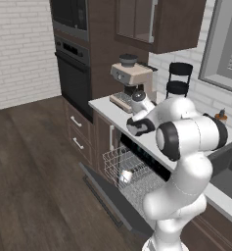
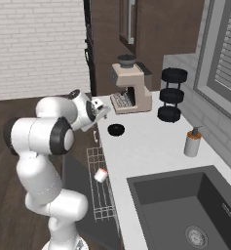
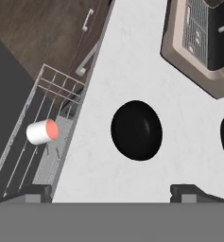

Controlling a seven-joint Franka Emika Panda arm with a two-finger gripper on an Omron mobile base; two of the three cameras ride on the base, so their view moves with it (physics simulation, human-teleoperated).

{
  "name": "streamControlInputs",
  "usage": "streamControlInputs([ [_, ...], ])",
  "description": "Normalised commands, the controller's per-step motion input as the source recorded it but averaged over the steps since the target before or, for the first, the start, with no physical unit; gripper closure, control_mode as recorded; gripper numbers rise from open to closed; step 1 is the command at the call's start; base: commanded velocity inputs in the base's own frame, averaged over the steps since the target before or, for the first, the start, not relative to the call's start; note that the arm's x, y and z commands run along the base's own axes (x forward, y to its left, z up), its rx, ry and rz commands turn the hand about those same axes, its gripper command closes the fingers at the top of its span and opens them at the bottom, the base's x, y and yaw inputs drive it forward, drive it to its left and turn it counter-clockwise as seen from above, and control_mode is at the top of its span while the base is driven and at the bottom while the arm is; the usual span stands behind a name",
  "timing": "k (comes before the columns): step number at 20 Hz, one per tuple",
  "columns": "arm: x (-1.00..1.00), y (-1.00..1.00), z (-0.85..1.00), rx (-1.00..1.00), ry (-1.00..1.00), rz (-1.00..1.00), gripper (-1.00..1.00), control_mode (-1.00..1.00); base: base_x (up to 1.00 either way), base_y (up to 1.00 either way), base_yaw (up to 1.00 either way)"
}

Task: Pick up the cup and bowl from the counter, place them in the dishwasher, and close the dishwasher door.

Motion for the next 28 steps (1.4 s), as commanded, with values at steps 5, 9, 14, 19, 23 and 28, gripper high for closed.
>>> streamControlInputs([
  [5,0.07,-0.17,-0.07,0.0,0.0,0.0,-1.0,-1.0,0.0,0.0,0.0],
  [9,0.09,-0.21,-0.11,0.0,0.0,0.0,-1.0,-1.0,0.0,0.0,0.0],
  [14,0.17,-0.19,-0.21,0.0,0.0,0.0,-1.0,-1.0,0.0,0.0,0.0],
  [19,0.27,-0.09,-0.28,0.0,0.0,0.0,-1.0,-1.0,0.0,0.0,0.0],
  [23,0.03,0.0,-0.31,0.0,0.0,0.0,-1.0,-1.0,0.0,0.0,0.0],
  [28,0.0,0.0,-0.31,0.0,0.0,0.01,-1.0,-1.0,0.0,0.0,0.0],
])
